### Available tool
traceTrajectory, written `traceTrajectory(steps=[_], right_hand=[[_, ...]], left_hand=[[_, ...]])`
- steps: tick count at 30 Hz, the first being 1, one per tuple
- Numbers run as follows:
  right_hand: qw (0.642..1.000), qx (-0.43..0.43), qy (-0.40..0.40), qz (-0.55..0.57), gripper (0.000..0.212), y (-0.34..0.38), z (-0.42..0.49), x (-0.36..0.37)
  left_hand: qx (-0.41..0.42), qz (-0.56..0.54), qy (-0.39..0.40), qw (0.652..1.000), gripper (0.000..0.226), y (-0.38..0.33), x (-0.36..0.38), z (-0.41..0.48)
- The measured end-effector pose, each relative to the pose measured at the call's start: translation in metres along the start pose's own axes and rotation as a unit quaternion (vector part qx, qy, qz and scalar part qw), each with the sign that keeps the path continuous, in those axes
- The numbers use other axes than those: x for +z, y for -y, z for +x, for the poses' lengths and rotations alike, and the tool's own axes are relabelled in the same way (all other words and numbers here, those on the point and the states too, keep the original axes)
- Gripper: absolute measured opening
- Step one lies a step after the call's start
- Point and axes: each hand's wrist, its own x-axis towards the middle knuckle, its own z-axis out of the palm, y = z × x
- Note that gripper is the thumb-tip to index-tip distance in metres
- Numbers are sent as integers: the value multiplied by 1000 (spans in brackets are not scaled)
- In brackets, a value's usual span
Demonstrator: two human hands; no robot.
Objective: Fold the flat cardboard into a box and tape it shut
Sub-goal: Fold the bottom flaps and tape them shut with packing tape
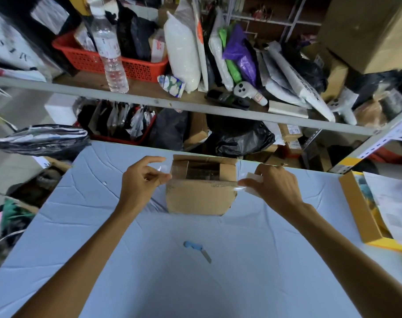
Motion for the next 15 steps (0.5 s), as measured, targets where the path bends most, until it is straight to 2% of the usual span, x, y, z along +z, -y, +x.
traceTrajectory(steps=[2, 7, 11, 15], right_hand=[[1000, 3, 4, -1, 54, 0, 0, 2], [1000, 15, -2, -10, 53, 5, 4, 6], [1000, 16, 2, -24, 56, 8, 10, 14], [999, 17, 14, -36, 56, 6, 14, 25]], left_hand=[[-2, -1, 5, 1000, 29, 5, 2, -2], [-3, 29, -29, 999, 10, 13, 8, -3], [1, 78, -57, 995, 9, 20, 11, -3], [-6, 68, -64, 996, 9, 26, 16, -5]])
